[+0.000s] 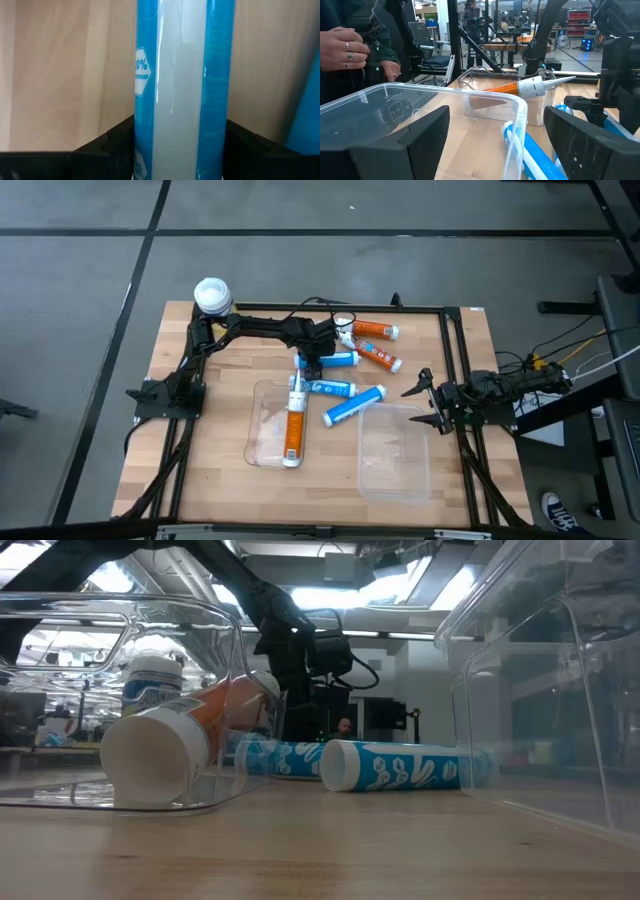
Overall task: Pick & place silicon tubes, Sealant and Lysol wipes
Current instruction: Put the top blue sealant into the right transparent bin
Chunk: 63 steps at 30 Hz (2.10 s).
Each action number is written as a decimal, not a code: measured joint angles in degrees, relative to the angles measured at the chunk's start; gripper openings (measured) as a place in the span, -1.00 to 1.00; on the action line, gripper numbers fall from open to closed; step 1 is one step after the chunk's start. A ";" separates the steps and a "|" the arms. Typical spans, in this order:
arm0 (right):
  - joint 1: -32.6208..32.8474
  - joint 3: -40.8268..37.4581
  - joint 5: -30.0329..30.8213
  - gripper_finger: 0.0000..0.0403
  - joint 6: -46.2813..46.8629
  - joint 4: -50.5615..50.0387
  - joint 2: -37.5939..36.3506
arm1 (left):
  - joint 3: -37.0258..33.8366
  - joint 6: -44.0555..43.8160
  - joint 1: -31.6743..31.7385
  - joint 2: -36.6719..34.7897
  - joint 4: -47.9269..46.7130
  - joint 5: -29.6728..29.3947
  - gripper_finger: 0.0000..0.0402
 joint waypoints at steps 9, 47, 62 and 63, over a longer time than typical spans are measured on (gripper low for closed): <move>0.00 0.00 0.02 0.60 0.00 -0.01 0.00 | -0.11 -2.23 -0.07 -2.10 -0.37 0.28 0.04; 0.01 0.00 0.00 0.60 0.00 -0.02 0.00 | 0.11 -7.23 -1.14 -11.50 3.60 -4.31 0.04; 0.00 0.00 0.00 0.60 0.00 -0.02 0.00 | 0.11 -11.68 -1.51 -14.98 8.60 -5.81 0.04; 0.00 0.00 0.00 0.60 0.00 -0.01 0.00 | 0.11 -12.04 -1.51 -15.34 9.50 -5.92 0.04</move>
